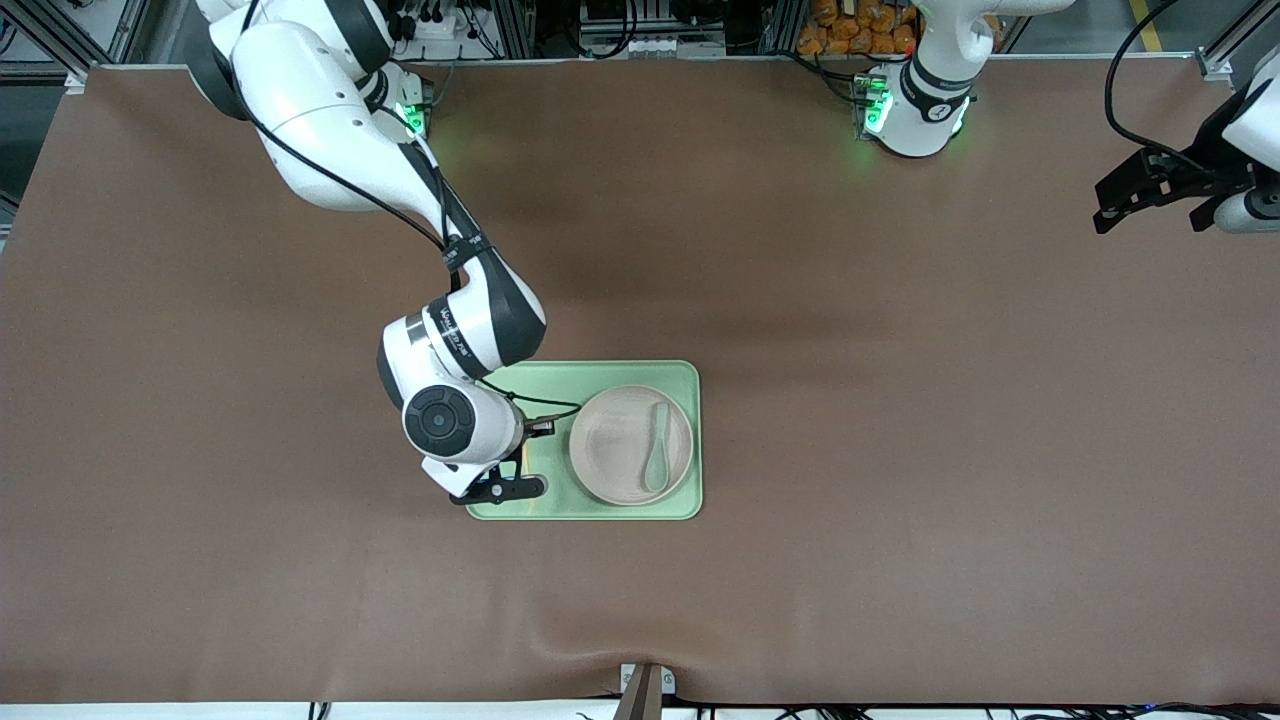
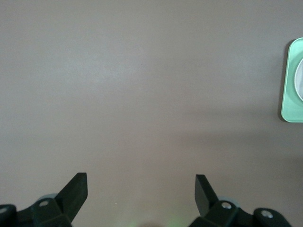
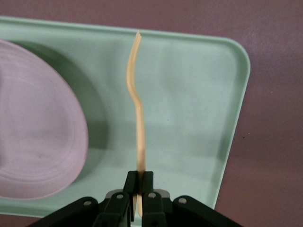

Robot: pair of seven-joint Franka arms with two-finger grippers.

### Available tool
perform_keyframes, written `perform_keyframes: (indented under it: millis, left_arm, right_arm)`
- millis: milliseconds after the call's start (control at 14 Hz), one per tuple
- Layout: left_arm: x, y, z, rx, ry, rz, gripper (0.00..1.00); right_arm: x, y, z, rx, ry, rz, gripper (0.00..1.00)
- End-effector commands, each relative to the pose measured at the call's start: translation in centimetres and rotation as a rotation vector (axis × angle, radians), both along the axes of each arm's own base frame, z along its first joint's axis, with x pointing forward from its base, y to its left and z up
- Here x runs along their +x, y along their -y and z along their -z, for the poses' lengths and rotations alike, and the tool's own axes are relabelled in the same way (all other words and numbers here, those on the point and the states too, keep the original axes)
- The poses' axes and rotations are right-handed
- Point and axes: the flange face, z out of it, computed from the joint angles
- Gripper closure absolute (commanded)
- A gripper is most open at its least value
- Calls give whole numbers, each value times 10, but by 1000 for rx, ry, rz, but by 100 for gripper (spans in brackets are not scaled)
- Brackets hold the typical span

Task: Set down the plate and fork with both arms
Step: 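Lift the fork with the right gripper and move it beside the plate, then open the right gripper to set the fork on the tray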

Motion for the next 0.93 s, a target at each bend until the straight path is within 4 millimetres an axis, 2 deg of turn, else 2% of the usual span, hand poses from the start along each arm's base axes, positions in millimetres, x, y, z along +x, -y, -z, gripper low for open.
perform_keyframes:
  millis: [0, 214, 285, 427, 498, 569, 712, 854]
  left_arm:
    - [-7, -6, -3, 15, 16, -14, 0]
    - [-7, -6, 1, 16, 14, -14, 0]
    - [-6, -7, 2, 16, 13, -15, 0]
    - [-6, -7, 4, 16, 11, -15, 0]
    - [-5, -7, 5, 16, 14, -15, 0]
    - [-5, -7, 7, 15, 14, -16, 0]
    - [-5, -7, 7, 16, 16, -14, 0]
    - [-5, -7, 6, 15, 17, -16, 0]
  right_arm:
    - [-16, 7, 14, -4, -25, -30, 100]
    - [-22, 5, 31, -7, -14, -35, 99]
    - [-23, 6, 36, -8, -10, -37, 87]
    - [-22, 6, 38, -12, -5, -48, 20]
    - [-20, 7, 34, -11, -4, -47, 5]
    - [-19, 8, 27, -8, 1, -46, 0]
    - [-11, 4, 4, 13, 33, -35, 0]
    - [-3, 12, -14, 4, 19, -28, 0]
